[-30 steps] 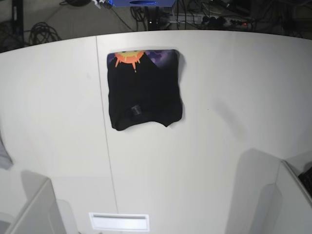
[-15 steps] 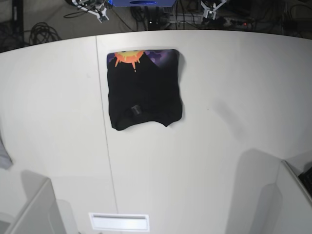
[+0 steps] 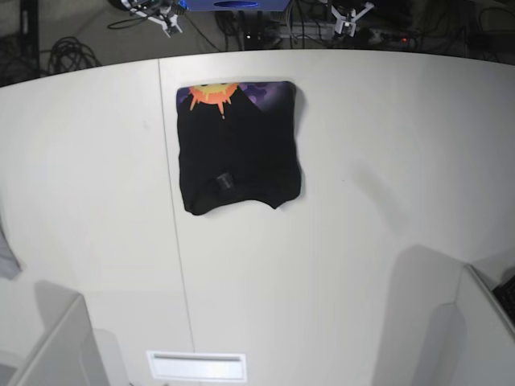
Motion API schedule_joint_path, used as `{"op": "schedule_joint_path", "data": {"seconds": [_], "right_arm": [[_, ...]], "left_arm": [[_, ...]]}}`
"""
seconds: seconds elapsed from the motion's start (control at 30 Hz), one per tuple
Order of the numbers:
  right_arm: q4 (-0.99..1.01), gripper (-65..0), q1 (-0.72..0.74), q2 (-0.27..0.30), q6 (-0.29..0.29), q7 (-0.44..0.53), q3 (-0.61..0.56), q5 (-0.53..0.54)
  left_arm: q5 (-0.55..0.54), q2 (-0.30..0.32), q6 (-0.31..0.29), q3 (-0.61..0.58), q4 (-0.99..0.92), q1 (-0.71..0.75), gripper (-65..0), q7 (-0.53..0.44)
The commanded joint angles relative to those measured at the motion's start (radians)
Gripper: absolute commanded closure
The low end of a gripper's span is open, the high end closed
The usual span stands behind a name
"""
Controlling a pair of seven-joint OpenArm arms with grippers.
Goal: Fold the T-shirt properly
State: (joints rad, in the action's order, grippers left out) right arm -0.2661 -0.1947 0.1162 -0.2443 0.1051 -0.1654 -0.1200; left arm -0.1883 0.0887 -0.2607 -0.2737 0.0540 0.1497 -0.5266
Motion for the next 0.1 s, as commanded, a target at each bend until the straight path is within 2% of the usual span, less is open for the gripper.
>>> {"op": "schedule_joint_path", "data": {"seconds": [0.0,0.07], "right_arm": [[0.000,0.0,-0.004,0.000,-0.003,0.005,0.003,0.001],[0.000,0.0,-0.004,0.000,-0.003,0.005,0.003,0.001]], "left_arm": [[-0.001,0.006,0.001,0.001,0.000,0.001,0.0,-0.014],[0.005,0.007,0.001,0.001,0.000,0.001,0.0,-0.019]]}}
